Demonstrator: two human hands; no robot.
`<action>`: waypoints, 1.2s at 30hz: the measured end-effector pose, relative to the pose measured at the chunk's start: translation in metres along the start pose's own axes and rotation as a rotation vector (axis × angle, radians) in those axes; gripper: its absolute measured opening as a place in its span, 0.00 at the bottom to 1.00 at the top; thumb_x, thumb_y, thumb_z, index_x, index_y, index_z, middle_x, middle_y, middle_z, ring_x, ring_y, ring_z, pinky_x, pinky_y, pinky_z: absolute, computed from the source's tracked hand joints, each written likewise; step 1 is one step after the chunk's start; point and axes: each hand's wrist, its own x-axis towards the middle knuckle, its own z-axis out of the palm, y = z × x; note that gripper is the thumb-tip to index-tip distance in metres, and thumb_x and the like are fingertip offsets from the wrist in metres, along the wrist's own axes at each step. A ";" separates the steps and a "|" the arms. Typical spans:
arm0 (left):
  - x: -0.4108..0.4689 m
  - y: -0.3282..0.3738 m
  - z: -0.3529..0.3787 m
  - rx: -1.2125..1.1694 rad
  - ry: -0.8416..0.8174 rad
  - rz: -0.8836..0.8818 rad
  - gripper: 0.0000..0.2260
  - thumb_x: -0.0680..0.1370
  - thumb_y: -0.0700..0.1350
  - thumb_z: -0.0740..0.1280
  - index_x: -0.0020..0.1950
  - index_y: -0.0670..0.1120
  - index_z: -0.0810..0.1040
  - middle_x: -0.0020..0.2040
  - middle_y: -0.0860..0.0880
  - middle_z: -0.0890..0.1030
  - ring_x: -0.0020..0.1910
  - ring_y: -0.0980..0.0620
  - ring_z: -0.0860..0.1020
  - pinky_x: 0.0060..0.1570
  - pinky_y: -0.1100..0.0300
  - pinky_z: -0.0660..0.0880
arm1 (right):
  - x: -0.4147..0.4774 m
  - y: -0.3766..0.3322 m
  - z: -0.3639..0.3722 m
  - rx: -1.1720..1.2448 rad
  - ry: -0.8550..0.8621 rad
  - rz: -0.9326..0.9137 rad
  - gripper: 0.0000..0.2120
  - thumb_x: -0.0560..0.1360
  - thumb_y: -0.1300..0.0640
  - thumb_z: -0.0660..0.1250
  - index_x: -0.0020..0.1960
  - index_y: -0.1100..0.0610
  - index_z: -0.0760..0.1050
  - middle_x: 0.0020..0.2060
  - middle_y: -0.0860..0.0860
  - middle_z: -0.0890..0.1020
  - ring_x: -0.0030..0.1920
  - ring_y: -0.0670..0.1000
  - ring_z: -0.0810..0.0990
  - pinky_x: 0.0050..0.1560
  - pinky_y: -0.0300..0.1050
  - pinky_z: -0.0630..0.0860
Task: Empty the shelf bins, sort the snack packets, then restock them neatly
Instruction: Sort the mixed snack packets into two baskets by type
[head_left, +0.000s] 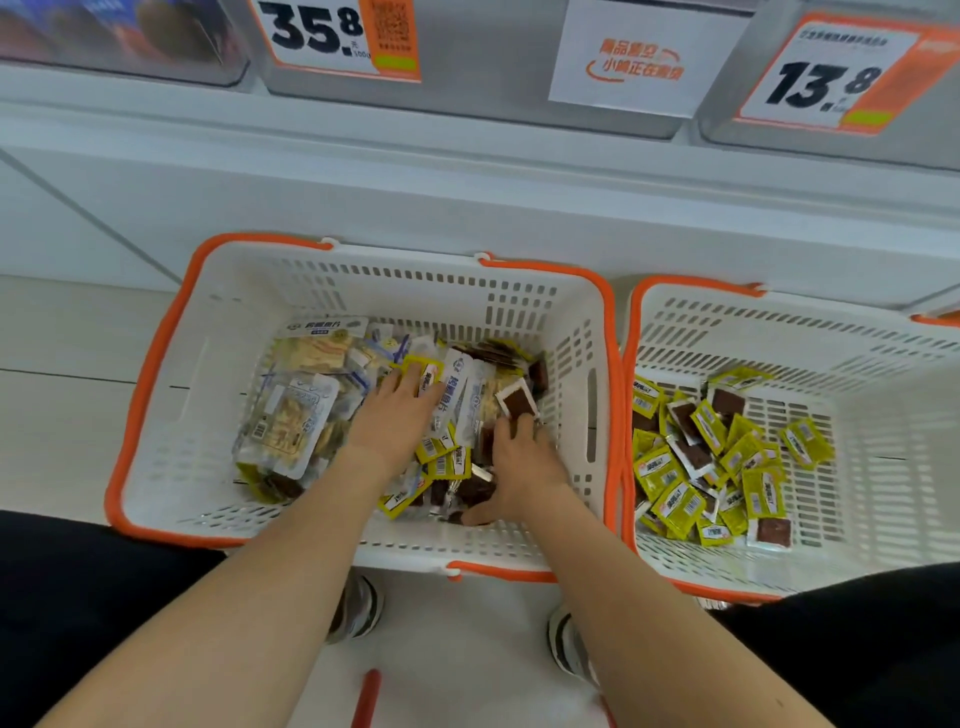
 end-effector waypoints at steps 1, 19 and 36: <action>-0.004 0.000 0.000 -0.005 0.054 0.007 0.35 0.79 0.32 0.67 0.83 0.51 0.59 0.82 0.40 0.61 0.80 0.35 0.60 0.75 0.41 0.65 | -0.001 -0.001 -0.001 -0.025 0.018 -0.011 0.66 0.55 0.25 0.79 0.78 0.59 0.54 0.71 0.63 0.63 0.69 0.66 0.69 0.69 0.58 0.73; -0.052 -0.010 0.012 -0.117 -0.259 0.051 0.32 0.68 0.61 0.77 0.69 0.55 0.71 0.65 0.48 0.66 0.65 0.44 0.67 0.57 0.43 0.79 | -0.007 -0.003 0.006 0.150 0.081 -0.039 0.23 0.73 0.52 0.75 0.66 0.51 0.73 0.67 0.56 0.64 0.49 0.60 0.81 0.49 0.51 0.80; -0.042 -0.004 -0.013 0.017 0.128 0.085 0.19 0.79 0.40 0.70 0.67 0.58 0.76 0.60 0.53 0.80 0.47 0.44 0.83 0.35 0.54 0.73 | 0.010 0.003 0.014 0.240 0.155 0.103 0.18 0.74 0.68 0.72 0.61 0.54 0.75 0.72 0.60 0.64 0.42 0.55 0.77 0.46 0.49 0.81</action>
